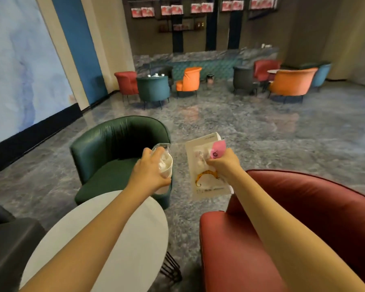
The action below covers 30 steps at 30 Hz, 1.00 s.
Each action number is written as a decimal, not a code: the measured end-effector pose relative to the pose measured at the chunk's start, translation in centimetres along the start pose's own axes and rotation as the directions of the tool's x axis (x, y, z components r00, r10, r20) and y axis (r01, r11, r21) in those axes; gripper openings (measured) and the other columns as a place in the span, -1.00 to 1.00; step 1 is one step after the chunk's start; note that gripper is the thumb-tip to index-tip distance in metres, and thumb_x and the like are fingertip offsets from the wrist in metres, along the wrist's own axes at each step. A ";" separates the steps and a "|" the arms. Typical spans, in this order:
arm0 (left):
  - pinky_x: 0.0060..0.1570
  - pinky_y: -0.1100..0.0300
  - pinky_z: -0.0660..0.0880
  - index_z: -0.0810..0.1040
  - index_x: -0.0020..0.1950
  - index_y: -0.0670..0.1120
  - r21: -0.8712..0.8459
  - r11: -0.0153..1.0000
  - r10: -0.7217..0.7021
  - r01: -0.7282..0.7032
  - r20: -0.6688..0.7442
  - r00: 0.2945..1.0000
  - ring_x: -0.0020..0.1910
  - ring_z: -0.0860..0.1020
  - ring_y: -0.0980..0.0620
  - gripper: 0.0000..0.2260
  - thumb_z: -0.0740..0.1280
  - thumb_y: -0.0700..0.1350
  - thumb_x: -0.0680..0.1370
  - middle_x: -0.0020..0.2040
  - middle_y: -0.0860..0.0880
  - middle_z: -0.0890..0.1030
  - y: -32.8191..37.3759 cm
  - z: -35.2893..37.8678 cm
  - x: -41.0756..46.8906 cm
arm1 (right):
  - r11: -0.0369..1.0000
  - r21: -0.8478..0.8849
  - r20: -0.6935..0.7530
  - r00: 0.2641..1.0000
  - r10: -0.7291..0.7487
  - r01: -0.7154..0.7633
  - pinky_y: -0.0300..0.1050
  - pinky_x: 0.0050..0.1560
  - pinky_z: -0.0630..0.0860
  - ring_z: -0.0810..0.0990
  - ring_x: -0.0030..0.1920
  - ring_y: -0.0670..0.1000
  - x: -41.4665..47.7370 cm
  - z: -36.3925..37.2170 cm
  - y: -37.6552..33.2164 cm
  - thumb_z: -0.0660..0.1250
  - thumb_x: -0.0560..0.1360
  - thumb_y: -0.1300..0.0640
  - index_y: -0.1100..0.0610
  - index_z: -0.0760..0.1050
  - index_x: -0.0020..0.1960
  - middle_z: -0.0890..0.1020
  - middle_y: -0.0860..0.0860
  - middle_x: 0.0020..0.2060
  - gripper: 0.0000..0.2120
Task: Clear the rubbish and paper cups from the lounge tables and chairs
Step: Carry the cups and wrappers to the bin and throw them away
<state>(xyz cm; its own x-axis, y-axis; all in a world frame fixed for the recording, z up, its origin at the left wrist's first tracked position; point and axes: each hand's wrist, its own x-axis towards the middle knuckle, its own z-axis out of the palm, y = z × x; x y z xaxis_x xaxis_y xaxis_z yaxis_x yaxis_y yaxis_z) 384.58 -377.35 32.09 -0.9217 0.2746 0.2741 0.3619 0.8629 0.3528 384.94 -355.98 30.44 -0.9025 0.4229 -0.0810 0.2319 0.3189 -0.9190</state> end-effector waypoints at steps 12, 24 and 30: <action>-0.12 0.04 0.48 0.37 0.23 0.00 -0.422 0.806 0.484 -0.416 0.063 0.873 -0.11 0.47 -0.15 -0.46 0.46 -0.09 0.29 -0.02 -0.05 0.31 38.3 12.5 -9.1 | 0.979 0.050 -0.446 0.873 0.199 -0.197 -0.06 -0.19 0.56 0.59 -0.08 0.11 -15.1 -38.4 15.8 0.43 0.35 0.19 0.29 0.48 0.11 0.59 0.19 -0.04 -0.63; -0.18 0.13 0.30 0.33 0.26 0.02 -0.590 0.523 0.803 -0.615 0.100 0.587 -0.13 0.38 -0.04 -0.40 0.49 -0.08 0.28 0.06 -0.05 0.32 71.3 21.9 -19.4 | 0.895 0.162 -0.801 0.474 0.365 -0.415 -0.03 0.08 0.45 0.48 0.16 0.11 -30.7 -67.2 28.6 0.46 0.37 0.04 0.16 0.29 0.25 0.49 0.12 0.15 -0.44; -0.16 0.12 0.34 0.28 0.29 0.03 -0.615 0.415 0.878 -0.671 0.078 0.471 -0.06 0.36 -0.03 -0.34 0.51 -0.05 0.28 0.11 -0.08 0.33 84.6 29.5 -19.9 | 0.853 0.226 -0.829 0.368 0.422 -0.470 0.12 0.21 0.43 0.47 0.21 0.15 -31.0 -78.3 35.1 0.48 0.35 0.07 0.19 0.25 0.30 0.48 0.16 0.21 -0.36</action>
<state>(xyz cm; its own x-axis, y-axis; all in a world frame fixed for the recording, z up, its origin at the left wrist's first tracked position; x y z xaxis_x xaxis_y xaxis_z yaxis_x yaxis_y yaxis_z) 429.42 -297.31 30.11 -0.1274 0.9206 0.3692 0.8543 -0.0873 0.5124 449.49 -291.42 30.89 0.0668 0.9929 -0.0981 0.5404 -0.1187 -0.8330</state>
